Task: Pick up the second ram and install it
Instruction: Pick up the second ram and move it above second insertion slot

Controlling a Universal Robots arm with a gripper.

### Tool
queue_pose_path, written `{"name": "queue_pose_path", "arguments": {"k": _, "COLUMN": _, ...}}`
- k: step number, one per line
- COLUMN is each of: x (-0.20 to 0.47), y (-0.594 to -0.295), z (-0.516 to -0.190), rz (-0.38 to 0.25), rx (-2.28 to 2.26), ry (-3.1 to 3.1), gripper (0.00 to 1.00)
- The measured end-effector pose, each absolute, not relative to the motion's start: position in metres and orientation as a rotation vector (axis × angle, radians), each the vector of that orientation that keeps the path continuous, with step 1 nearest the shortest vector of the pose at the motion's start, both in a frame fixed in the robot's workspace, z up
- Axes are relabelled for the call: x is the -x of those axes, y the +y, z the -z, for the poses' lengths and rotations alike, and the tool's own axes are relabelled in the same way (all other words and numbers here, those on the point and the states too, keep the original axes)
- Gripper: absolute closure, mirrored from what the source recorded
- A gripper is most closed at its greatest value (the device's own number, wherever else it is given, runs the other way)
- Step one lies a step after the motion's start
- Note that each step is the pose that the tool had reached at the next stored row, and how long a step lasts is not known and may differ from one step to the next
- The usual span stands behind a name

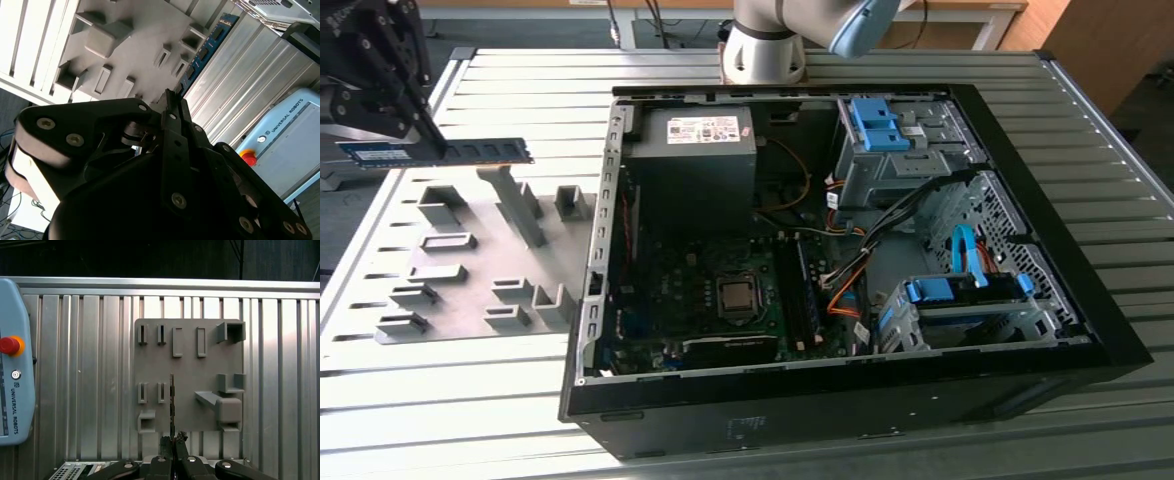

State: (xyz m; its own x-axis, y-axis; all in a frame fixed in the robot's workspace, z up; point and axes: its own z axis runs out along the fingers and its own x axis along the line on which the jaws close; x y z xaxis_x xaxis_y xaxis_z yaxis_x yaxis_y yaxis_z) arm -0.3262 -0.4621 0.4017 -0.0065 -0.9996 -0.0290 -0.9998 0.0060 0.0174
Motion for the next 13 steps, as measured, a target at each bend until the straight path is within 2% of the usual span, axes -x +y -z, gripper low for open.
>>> {"name": "queue_pose_path", "arguments": {"k": 13, "x": 0.3208, "y": -0.4621, "z": -0.4016, "rz": -0.051, "rx": 2.208, "ry": 2.222, "gripper": 0.86}}
